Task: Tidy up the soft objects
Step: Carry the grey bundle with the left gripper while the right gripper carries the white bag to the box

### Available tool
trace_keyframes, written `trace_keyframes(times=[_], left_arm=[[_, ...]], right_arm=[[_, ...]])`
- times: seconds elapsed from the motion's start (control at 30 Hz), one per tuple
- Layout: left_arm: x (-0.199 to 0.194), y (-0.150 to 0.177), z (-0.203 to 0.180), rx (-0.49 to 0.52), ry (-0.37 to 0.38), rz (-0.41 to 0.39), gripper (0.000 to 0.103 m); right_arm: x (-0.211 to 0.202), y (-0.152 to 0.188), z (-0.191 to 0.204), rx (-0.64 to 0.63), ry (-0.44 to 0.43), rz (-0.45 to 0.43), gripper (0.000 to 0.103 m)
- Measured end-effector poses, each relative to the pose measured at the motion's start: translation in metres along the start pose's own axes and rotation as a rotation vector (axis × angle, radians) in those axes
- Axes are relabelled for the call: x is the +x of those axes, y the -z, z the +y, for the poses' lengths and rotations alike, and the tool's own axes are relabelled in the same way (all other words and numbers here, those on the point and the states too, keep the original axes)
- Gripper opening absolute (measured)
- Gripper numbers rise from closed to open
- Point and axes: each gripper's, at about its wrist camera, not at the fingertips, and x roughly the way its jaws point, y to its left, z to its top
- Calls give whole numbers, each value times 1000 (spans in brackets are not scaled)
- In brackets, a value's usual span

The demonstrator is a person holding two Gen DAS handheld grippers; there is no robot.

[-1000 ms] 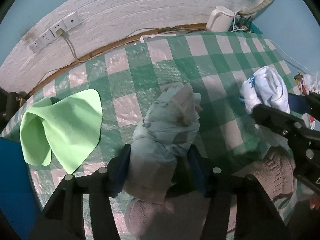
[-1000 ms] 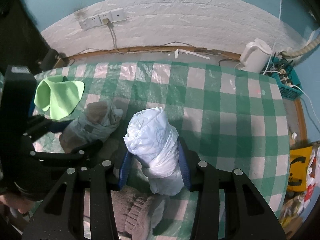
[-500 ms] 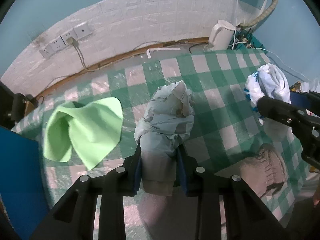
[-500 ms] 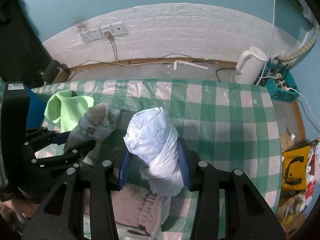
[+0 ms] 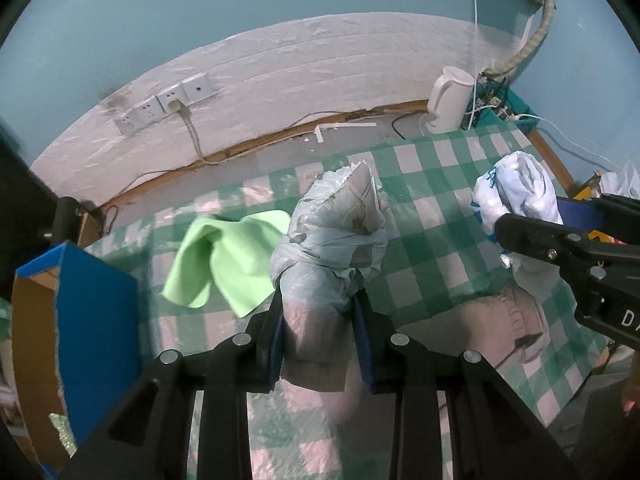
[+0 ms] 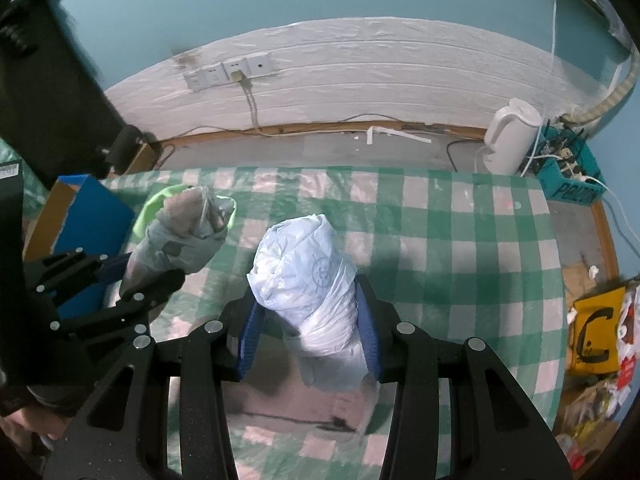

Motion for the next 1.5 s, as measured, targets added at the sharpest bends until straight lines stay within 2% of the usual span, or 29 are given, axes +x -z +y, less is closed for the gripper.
trace_keyframes(times=[0.27, 0.63, 0.83, 1.5], left_arm=[[-20, 11, 16, -24, -49, 1, 31], [-45, 34, 41, -86, -72, -6, 31], [-62, 52, 57, -90, -117, -14, 31], [-102, 77, 117, -191, -154, -60, 31]], right_arm=[[-15, 0, 19, -20, -41, -15, 42], [-24, -1, 48, -64, -90, -26, 42], [-25, -2, 69, -98, -119, -25, 42], [-28, -10, 160, -236, -196, -19, 42]])
